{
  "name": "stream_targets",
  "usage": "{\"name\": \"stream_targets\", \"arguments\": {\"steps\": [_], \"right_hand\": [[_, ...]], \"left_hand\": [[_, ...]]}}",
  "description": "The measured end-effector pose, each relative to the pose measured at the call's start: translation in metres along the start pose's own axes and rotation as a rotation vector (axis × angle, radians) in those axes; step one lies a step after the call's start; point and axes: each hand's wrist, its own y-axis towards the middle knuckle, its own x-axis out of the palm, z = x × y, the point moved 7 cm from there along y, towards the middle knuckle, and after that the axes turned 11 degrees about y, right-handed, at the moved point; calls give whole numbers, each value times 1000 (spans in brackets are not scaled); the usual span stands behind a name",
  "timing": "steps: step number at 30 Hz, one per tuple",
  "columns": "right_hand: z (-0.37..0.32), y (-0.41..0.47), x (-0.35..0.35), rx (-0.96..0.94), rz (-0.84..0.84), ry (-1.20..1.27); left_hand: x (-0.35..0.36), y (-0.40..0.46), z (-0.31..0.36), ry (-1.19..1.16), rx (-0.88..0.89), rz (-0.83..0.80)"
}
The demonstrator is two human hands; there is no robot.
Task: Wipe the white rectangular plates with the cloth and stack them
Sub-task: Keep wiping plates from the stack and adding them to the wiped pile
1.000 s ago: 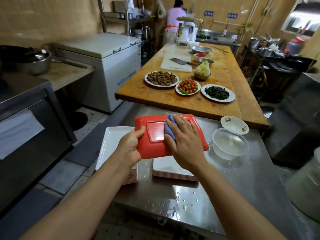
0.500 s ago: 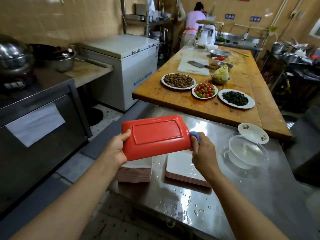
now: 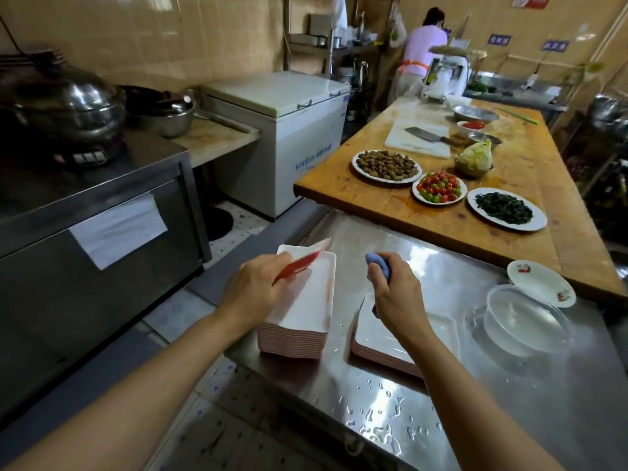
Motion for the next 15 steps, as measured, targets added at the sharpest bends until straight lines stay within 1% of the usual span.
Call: {"name": "stream_targets", "arguments": {"steps": [4, 7, 10, 15], "right_hand": [[7, -6, 3, 20, -10, -16], [10, -10, 3, 36, -18, 0], [12, -13, -2, 41, -7, 0], [23, -18, -7, 135, -11, 47]], "left_hand": [[15, -14, 19, 195, 246, -86], [27, -26, 29, 322, 352, -112], [42, -37, 33, 403, 386, -163], [67, -47, 20, 385, 321, -283]]}}
